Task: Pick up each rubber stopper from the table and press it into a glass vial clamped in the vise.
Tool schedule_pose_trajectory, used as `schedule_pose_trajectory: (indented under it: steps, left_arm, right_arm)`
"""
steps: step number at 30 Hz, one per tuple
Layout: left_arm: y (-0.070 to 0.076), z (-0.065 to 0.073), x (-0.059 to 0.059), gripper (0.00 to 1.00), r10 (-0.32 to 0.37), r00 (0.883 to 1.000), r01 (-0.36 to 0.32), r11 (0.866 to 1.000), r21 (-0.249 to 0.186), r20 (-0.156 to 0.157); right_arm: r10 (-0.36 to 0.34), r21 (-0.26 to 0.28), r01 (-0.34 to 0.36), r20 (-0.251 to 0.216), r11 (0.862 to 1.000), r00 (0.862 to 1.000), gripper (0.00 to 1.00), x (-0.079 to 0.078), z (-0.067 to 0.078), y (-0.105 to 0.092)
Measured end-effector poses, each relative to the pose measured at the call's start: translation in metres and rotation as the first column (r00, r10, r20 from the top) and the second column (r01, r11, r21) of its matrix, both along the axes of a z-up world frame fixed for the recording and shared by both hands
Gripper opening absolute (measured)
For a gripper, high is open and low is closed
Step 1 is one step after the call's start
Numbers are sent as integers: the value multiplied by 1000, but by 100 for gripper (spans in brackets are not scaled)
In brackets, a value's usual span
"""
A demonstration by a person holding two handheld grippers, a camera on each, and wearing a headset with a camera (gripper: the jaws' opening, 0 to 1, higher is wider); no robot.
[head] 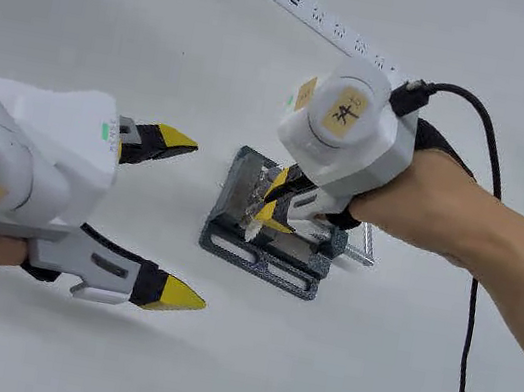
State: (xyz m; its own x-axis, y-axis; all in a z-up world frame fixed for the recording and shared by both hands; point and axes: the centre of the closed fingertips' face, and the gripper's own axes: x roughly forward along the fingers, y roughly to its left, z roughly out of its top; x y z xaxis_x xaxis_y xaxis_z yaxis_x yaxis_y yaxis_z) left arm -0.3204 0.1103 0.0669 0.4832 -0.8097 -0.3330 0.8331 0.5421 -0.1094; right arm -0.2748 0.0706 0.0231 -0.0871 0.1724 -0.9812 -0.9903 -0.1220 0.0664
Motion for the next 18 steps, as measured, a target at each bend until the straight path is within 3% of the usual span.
schedule_pose_trajectory:
  steps: [11,18]
  left_arm:
    - [1,1,-2,85,-2,1000,2,1000,4,-2]
    - [0,-1,-2,85,-10,1000,10,1000,11,-2]
  right_arm:
    - [-33,48,34,-13,998,999,10,-4,2,1]
    - [-70,104,71,-12,992,997,13,-4,15,1]
